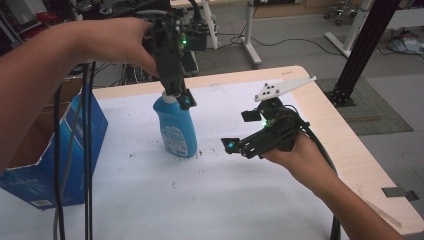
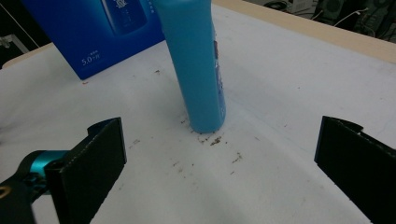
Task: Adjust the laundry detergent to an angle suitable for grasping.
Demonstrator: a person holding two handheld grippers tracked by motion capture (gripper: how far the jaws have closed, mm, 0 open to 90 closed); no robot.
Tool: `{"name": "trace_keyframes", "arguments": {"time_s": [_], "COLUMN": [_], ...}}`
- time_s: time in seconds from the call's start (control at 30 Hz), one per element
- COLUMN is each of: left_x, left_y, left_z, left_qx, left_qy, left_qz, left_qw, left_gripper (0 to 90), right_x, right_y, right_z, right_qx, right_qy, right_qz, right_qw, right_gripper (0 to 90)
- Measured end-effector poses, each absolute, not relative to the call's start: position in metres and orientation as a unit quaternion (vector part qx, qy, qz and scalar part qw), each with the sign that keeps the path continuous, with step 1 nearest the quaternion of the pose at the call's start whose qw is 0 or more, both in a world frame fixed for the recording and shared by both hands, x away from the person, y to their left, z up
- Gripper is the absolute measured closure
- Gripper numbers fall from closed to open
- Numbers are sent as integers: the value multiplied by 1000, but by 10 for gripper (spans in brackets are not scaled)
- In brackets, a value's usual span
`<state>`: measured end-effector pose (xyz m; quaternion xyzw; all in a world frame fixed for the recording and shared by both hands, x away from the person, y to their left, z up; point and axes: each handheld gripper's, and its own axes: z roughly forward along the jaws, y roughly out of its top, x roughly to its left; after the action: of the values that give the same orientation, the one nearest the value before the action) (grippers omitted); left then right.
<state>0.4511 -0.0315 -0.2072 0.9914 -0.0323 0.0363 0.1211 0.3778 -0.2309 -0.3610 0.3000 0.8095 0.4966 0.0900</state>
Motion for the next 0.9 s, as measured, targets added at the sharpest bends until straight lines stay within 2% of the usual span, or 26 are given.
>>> {"name": "trace_keyframes", "arguments": {"time_s": [0.9], "left_x": [436], "left_y": [34], "left_z": [-198], "left_qx": [992], "left_qy": [6], "left_qz": [38], "left_qw": [118], "left_gripper": [18], "right_x": [403], "right_y": [-192], "right_z": [-358], "right_qx": [271], "right_qy": [820], "right_qz": [498], "right_qw": [83], "right_gripper": [12]}}
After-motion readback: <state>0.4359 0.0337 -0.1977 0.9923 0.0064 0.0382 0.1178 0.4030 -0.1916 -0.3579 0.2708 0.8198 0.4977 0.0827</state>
